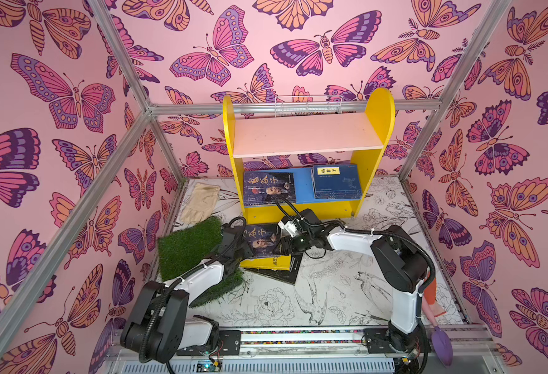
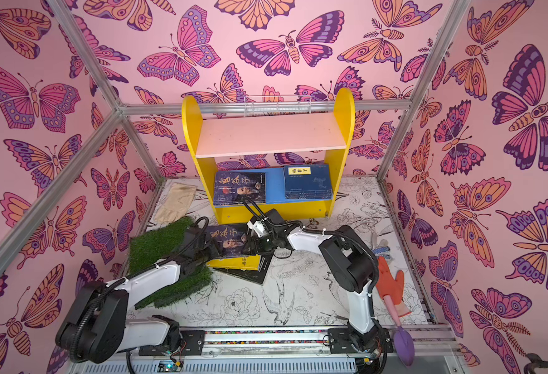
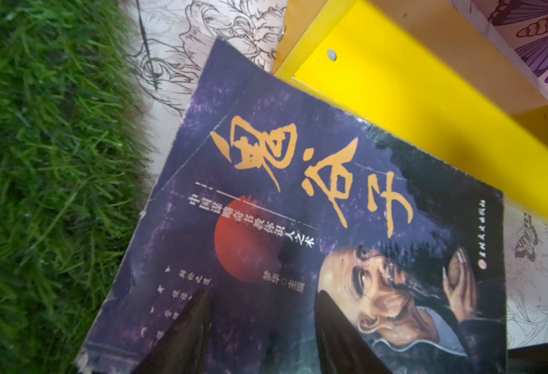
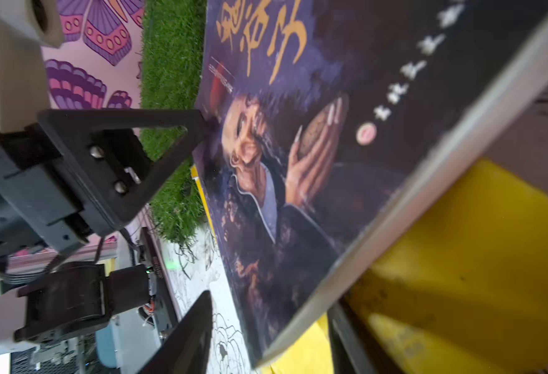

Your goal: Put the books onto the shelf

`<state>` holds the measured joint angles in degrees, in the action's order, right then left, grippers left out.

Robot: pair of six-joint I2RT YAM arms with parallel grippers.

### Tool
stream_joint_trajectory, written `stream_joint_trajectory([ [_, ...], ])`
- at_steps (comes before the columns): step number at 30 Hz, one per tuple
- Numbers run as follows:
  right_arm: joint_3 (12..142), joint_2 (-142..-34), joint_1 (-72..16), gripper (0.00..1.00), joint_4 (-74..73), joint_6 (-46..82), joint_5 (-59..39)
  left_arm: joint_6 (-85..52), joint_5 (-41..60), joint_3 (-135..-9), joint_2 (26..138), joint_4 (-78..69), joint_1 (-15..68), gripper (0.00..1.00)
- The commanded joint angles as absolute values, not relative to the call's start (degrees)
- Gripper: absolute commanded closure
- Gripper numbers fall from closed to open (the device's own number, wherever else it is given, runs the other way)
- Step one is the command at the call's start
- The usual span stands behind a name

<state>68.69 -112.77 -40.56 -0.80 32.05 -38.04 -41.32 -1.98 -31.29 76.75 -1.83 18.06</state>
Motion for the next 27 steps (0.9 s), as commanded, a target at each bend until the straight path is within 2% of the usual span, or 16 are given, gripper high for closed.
stream_joint_trajectory([
  [1,68.1,-113.7,-39.2,0.52,-10.0,38.3,-42.7,-41.7,6.9,-28.8,80.3,4.8,19.9,0.47],
  [4,68.4,-113.7,-39.0,0.64,-15.4,42.1,-43.7,-41.6,7.2,-28.9,80.4,4.1,20.1,0.47],
  [7,67.9,-113.7,-38.8,0.94,-20.8,45.7,-44.6,-41.9,7.5,-28.8,79.8,3.3,20.1,0.47],
  [8,67.4,-113.3,-38.7,1.00,-21.3,45.9,-44.2,-42.1,7.3,-28.7,79.3,3.1,20.1,0.47],
  [10,65.5,-112.0,-38.1,1.00,-22.2,45.9,-43.2,-43.1,6.5,-28.5,77.1,3.2,19.9,0.46],
  [12,62.8,-110.1,-37.2,1.00,-24.7,46.3,-43.3,-45.4,5.6,-27.8,73.7,3.2,19.0,0.37],
  [19,51.7,-98.2,-33.8,1.00,-30.7,46.3,-47.8,-49.3,0.1,-28.8,54.4,8.0,14.3,0.24],
  [27,49.5,-84.1,-30.2,1.00,-23.3,42.8,-53.0,-48.2,-7.5,-31.6,49.6,18.7,10.4,0.21],
])
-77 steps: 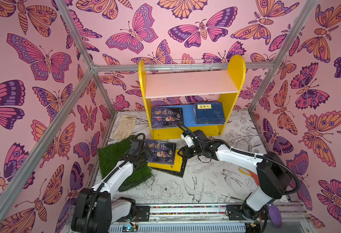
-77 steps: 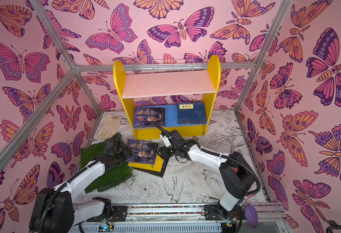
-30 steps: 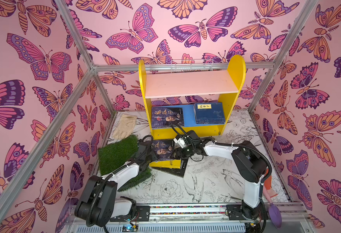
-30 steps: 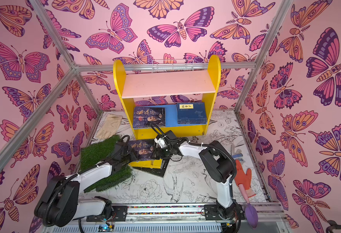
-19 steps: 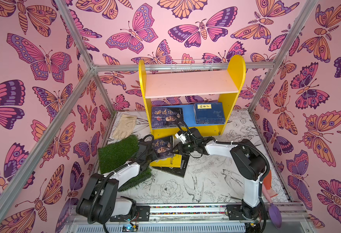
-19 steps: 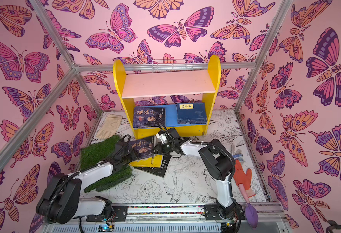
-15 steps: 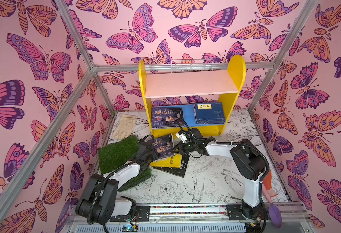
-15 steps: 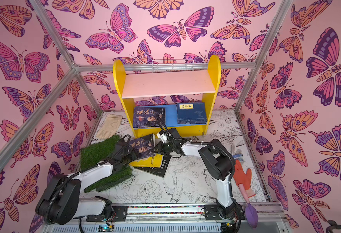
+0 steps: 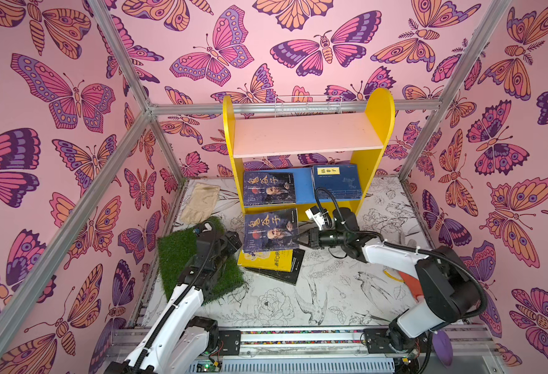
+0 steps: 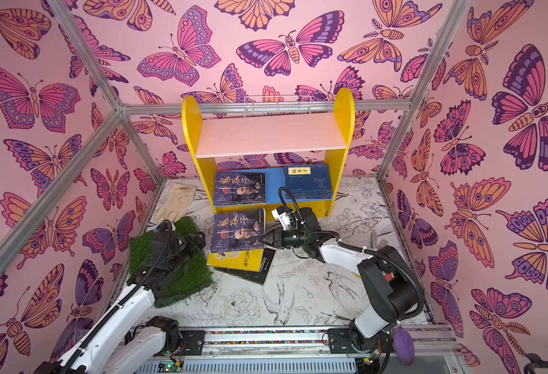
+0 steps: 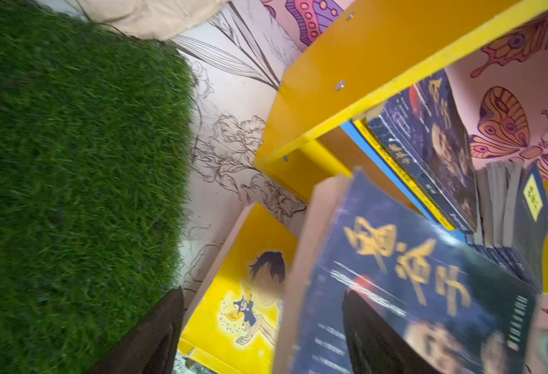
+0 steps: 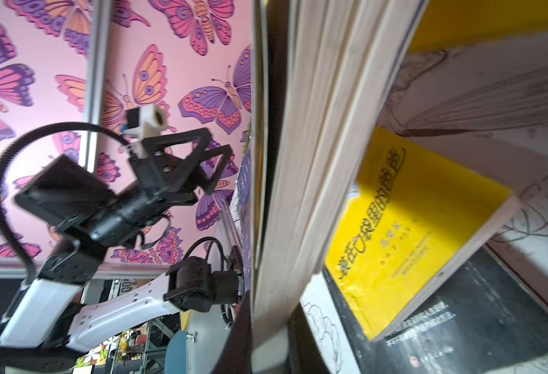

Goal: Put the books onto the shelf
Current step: 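Carry the second purple book with the right gripper onto the shelf stack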

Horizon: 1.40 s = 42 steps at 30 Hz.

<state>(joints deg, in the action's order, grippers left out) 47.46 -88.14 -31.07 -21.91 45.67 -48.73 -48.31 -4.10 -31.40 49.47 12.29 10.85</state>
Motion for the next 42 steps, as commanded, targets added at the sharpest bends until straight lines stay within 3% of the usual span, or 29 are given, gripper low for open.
stream_joint_trajectory([
  [1,50.6,-83.2,-29.9,1.00,-20.9,41.7,-52.9,-48.6,-7.3,-31.2,49.9,18.8,10.3,0.21],
  [6,57.8,-83.8,-27.8,1.00,-14.1,39.5,-49.8,-51.0,-4.5,-29.3,52.1,18.4,10.3,0.21],
  [22,87.0,-108.0,-22.5,1.00,-7.0,41.1,-50.1,-51.2,-1.9,-26.3,49.9,18.1,10.3,0.21],
  [39,96.3,-117.2,-22.2,1.00,1.0,39.1,-50.2,-51.4,-1.2,-26.2,50.9,18.2,10.3,0.24],
  [42,97.8,-116.8,-22.2,0.79,5.4,36.8,-46.4,-51.4,-1.0,-26.1,51.0,18.1,10.3,0.24],
])
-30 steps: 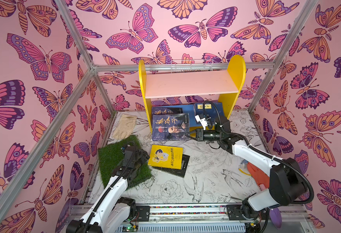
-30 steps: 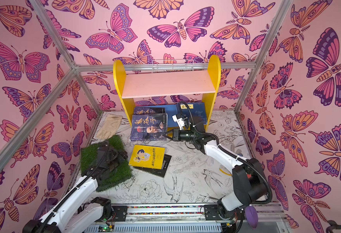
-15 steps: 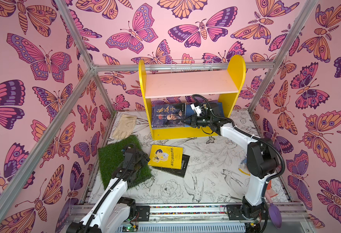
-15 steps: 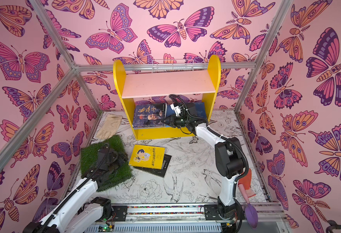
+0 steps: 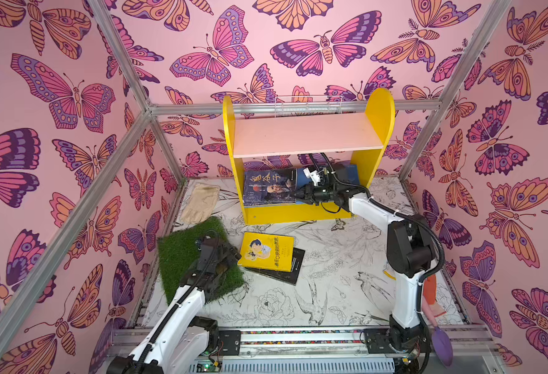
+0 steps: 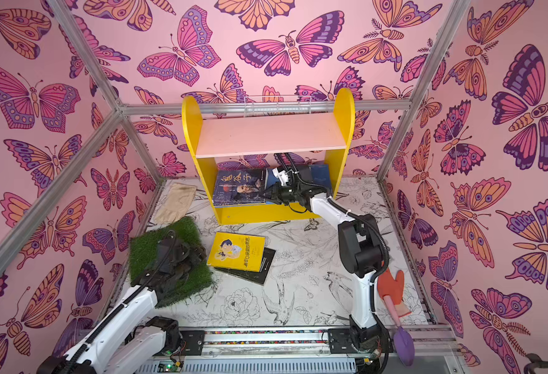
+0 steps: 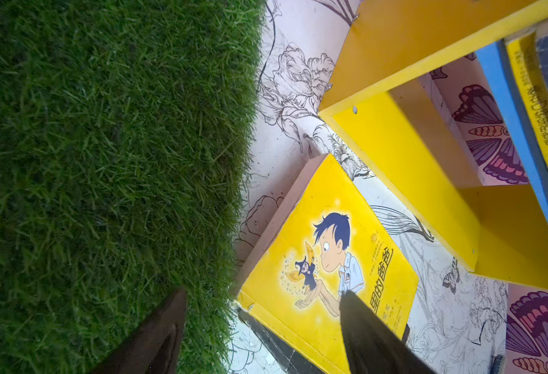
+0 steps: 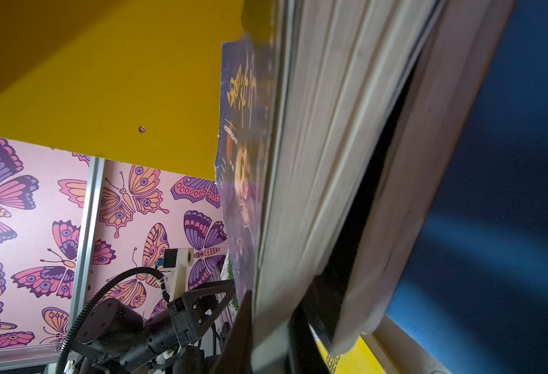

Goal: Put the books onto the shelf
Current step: 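Carry the second purple book with the right gripper onto the shelf stack, then press the purple book onto the shelf stack and open the right gripper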

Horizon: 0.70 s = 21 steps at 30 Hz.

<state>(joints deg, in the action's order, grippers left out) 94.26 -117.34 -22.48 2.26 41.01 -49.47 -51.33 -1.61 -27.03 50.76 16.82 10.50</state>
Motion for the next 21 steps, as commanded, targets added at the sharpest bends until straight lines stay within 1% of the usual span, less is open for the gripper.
stream_joint_trajectory([
  [1,97.7,-116.4,-22.2,0.72,5.6,36.6,-45.2,-51.4,-1.0,-26.1,51.0,18.2,10.3,0.23],
  [3,97.2,-115.0,-22.2,0.58,5.9,36.3,-41.5,-51.5,-1.0,-26.3,51.3,18.1,10.3,0.24],
  [6,96.9,-113.2,-22.4,0.46,7.1,35.2,-37.2,-51.6,-0.8,-26.7,51.9,18.0,10.4,0.23],
  [9,97.2,-112.2,-22.9,0.41,9.7,33.2,-31.9,-51.4,-0.5,-27.3,52.9,18.0,10.4,0.23],
  [12,97.8,-111.9,-23.5,0.34,11.7,31.6,-29.6,-51.3,-0.3,-27.8,53.6,17.9,10.4,0.23],
  [14,98.2,-112.2,-23.9,0.33,12.8,31.0,-28.9,-51.5,-0.2,-27.9,53.8,17.9,10.4,0.23],
  [16,97.7,-112.0,-24.3,0.36,13.4,30.5,-27.6,-51.5,-0.1,-27.8,54.0,17.7,10.4,0.23],
  [21,95.8,-110.7,-25.5,0.53,12.7,28.8,-24.5,-51.8,0.4,-27.0,54.0,17.4,10.4,0.23],
])
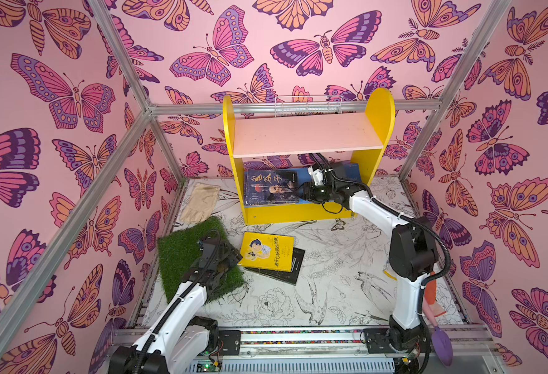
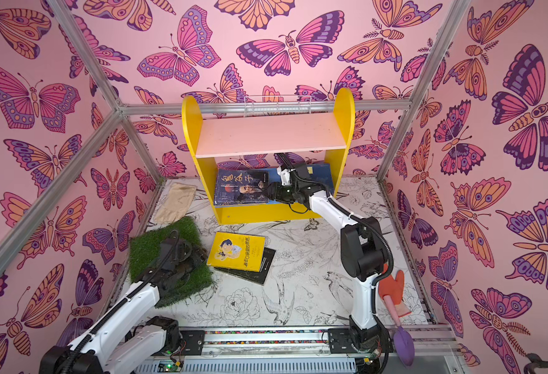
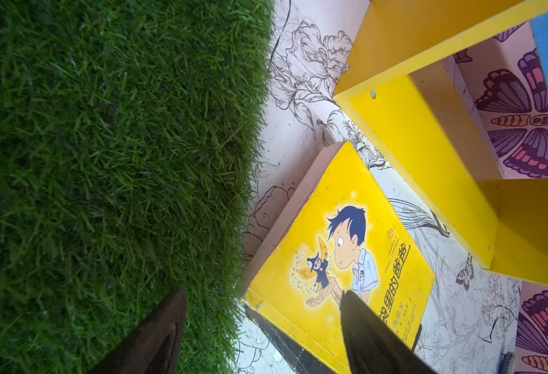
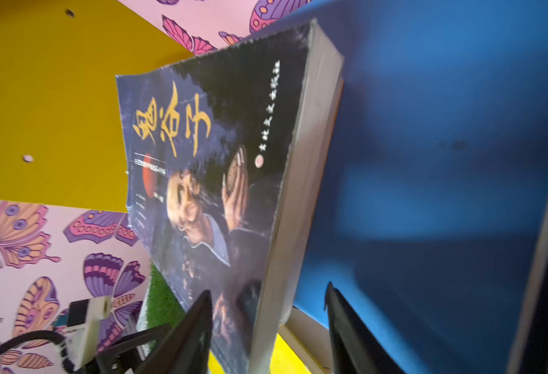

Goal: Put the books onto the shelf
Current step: 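Press the purple book onto the shelf stack and open the right gripper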

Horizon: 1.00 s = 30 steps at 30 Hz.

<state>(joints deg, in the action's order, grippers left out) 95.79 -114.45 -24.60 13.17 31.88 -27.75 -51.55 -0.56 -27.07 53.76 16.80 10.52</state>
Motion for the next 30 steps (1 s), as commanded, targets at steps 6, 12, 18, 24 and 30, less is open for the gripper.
stream_joint_trajectory([
  [6,95.8,-111.2,-26.8,0.67,11.7,28.0,-23.6,-52.5,0.9,-26.0,54.3,16.9,10.5,0.23],
  [12,98.3,-113.7,-27.9,0.70,10.5,28.8,-22.6,-52.5,1.4,-26.1,54.8,16.7,10.5,0.23],
  [18,99.5,-114.3,-28.1,0.68,9.2,28.9,-22.3,-51.2,2.5,-26.3,56.0,16.5,10.7,0.23],
  [24,92.9,-107.3,-28.5,0.44,5.5,25.2,-16.9,-49.0,1.8,-27.3,59.0,16.2,11.8,0.22],
  [30,81.2,-94.3,-30.0,0.37,2.5,21.1,-7.5,-46.4,-0.3,-29.0,63.9,15.3,13.1,0.21],
])
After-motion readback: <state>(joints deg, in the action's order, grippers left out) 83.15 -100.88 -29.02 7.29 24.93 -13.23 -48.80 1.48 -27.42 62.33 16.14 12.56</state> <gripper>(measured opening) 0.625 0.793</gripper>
